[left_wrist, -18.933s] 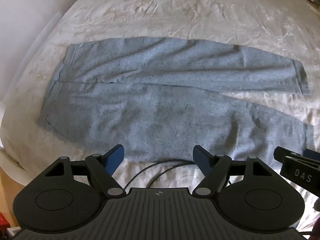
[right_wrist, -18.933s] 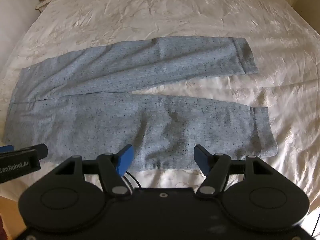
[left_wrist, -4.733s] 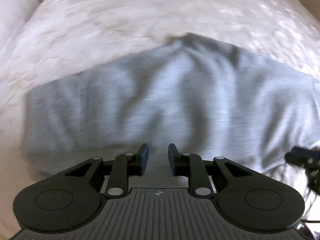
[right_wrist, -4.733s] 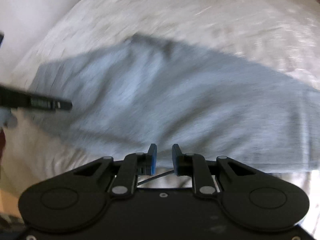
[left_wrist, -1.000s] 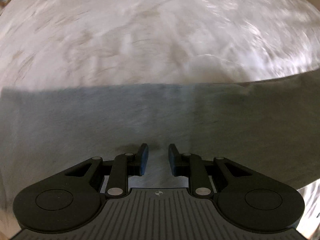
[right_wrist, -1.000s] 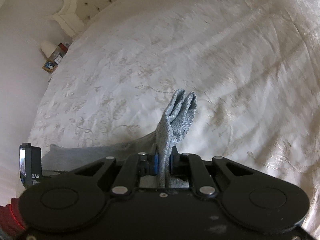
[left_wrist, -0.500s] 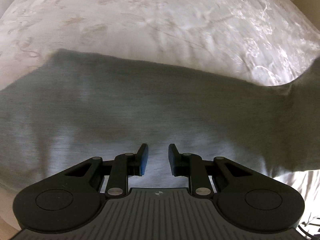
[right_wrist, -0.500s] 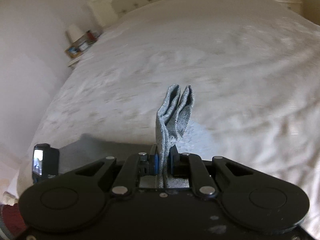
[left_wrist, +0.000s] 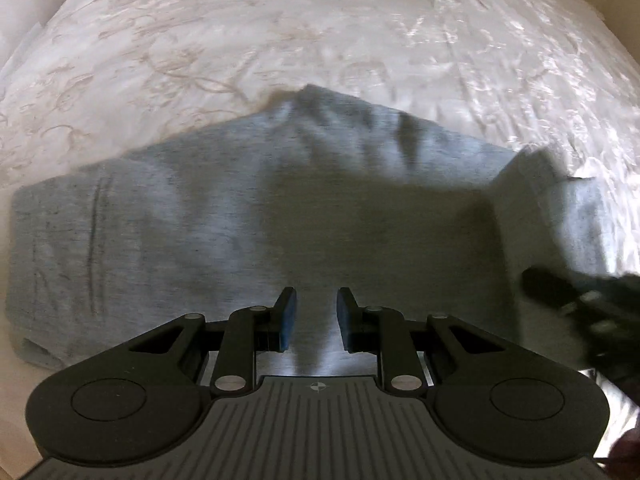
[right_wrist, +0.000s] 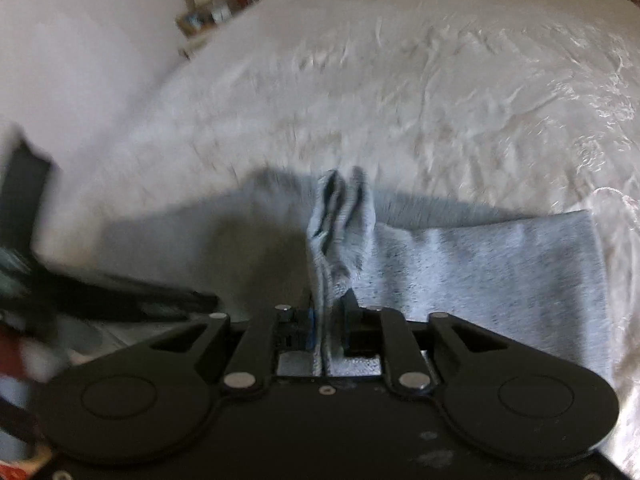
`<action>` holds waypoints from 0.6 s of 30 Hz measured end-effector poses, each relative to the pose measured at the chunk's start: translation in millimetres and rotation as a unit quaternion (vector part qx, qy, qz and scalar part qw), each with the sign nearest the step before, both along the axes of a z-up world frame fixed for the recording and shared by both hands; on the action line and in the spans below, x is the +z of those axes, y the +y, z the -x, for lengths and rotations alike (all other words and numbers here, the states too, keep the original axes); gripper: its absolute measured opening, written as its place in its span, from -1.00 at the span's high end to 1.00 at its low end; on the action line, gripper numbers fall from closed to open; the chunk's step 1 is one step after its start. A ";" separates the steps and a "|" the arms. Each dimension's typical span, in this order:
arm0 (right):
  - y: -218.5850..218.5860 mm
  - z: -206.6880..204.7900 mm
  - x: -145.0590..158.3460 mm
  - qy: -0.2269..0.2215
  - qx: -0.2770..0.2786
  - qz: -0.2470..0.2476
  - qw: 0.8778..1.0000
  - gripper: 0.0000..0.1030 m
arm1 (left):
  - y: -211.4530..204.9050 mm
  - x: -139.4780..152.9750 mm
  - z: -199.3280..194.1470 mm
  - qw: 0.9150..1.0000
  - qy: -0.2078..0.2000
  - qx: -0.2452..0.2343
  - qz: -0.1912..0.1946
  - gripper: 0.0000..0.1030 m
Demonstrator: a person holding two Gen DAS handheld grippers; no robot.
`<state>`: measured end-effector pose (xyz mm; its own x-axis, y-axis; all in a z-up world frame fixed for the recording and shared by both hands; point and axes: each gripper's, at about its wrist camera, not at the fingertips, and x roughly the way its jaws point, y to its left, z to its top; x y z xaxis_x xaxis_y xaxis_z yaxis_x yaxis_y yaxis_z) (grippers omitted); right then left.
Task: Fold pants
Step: 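Fold the held leg end with the right gripper over the pants and release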
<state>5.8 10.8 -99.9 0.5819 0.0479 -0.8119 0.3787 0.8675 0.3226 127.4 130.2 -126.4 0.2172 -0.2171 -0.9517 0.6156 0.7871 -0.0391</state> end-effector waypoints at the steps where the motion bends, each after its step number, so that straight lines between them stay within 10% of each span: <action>1: 10.7 -5.9 -10.0 0.019 0.014 0.004 1.000 0.48 | 6.1 -0.2 -2.4 1.000 0.000 -0.002 0.001 0.58; 18: -89.7 60.7 -5.7 0.059 -0.082 0.022 0.995 0.51 | -39.8 -22.0 20.5 0.996 0.062 -0.056 0.038 0.57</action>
